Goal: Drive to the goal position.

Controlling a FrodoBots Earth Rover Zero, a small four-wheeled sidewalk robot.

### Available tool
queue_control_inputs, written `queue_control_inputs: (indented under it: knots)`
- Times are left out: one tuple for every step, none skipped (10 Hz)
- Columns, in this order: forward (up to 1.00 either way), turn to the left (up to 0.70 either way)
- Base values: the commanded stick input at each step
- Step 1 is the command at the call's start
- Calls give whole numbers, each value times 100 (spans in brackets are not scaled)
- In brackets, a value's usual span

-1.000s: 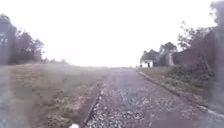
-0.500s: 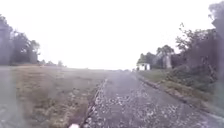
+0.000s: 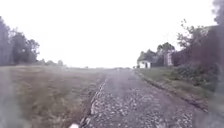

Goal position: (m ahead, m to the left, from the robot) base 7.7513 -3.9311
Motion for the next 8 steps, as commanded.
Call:
queue_control_inputs:
  knots:
    - [70,0]
    - [70,0]
    - [70,-35]
    - [70,-35]
    - [70,-35]
    - [70,-35]
    - [70,-31]
    - [70,-16]
